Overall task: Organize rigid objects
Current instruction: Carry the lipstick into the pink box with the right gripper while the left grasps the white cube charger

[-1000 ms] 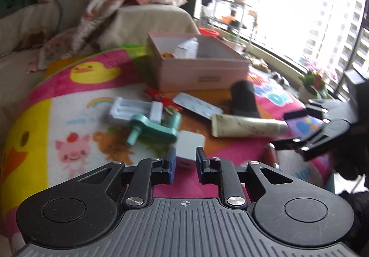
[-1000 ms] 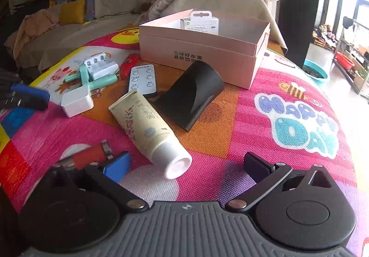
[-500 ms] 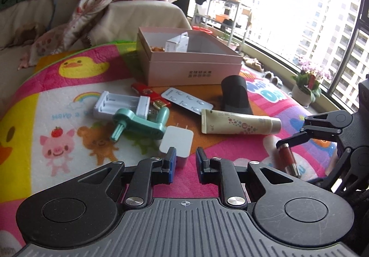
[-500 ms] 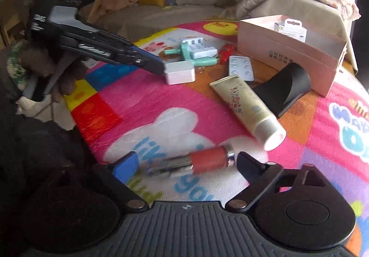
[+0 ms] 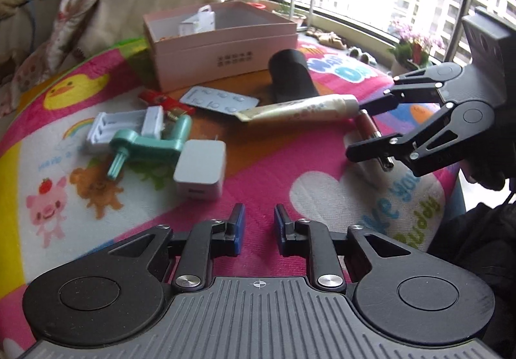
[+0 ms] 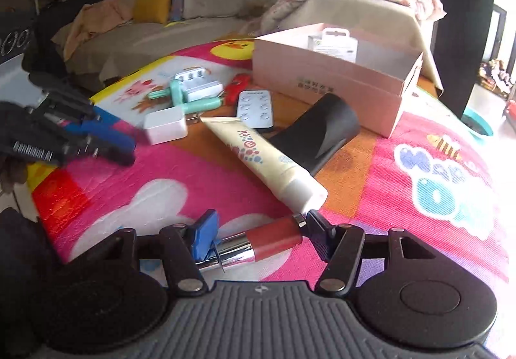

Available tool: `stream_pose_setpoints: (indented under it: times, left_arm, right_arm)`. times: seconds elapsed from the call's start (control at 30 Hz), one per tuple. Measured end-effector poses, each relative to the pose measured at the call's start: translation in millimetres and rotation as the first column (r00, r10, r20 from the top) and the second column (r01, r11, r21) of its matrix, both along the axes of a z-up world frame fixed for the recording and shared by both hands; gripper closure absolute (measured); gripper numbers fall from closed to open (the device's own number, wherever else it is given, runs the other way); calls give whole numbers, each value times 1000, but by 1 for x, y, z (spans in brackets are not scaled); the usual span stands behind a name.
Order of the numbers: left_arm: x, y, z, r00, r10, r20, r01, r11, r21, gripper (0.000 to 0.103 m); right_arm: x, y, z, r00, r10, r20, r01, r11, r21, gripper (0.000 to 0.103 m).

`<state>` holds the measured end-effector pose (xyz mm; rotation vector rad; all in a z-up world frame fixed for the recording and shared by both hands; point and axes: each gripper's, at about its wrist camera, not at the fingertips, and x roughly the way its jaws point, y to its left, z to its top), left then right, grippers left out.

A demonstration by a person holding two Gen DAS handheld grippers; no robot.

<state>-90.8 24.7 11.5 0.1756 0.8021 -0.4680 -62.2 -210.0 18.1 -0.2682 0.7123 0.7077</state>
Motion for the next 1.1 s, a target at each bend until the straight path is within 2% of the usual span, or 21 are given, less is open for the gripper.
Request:
stream_pose_setpoints:
  times: [0.07,0.13,0.23,0.27,0.33,0.47,0.53,0.63,0.73,0.83,1.0,1.07,1.1]
  left_arm:
    - [3,-4,-1,1000,-9,-6,9,1000,-9,80]
    - [6,-6,-2,1000,-11,-20,10,999,-43,76]
    - [6,-9,-2,999,-38,-39,35,997,-74,54]
    - [6,-10,-3,998,-44,-42,40,996,-79,49]
    - [6,-12,-3,998,-47,-44,43,996,-82,45]
    - [5,-9,5,1000,-10,-12,8,996,-89,46]
    - [5,0,15,997,54,55,-49,995,-84,46]
    - [12,15,23,977,167,130,-162,985,-51,48]
    - [23,23,21,973,200,111,-197,980,-42,48]
    - [33,19,14,982,175,75,-171,984,-57,48]
    - [41,7,-4,989,142,42,-141,990,-33,47]
    - [40,8,-8,988,149,42,-147,988,-47,47]
    - [39,9,-8,988,148,46,-145,988,-52,47]
  right_arm:
    - [-1,-1,-2,1000,-8,19,8,1000,3,36]
    - [2,-5,-6,999,-40,22,40,999,13,20]
    - [4,-8,-8,999,-46,25,45,998,35,19]
    - [2,-7,-9,998,-47,35,46,998,33,19]
    - [2,-8,-9,998,-49,39,47,998,36,18]
    - [-1,-7,-8,998,-48,32,47,998,34,18]
    - [-5,-8,-9,998,-41,42,39,999,35,18]
    - [-6,-10,-10,998,-38,48,36,998,46,18]
    - [-6,-10,-10,998,-37,49,35,998,46,18]
    - [-6,-10,-11,998,-37,49,35,998,46,18]
    - [-9,-9,-8,999,-25,36,24,999,25,19]
    - [-11,-10,-6,999,-16,27,16,1000,21,23]
    - [-12,-10,-4,1000,-10,21,10,1000,21,30]
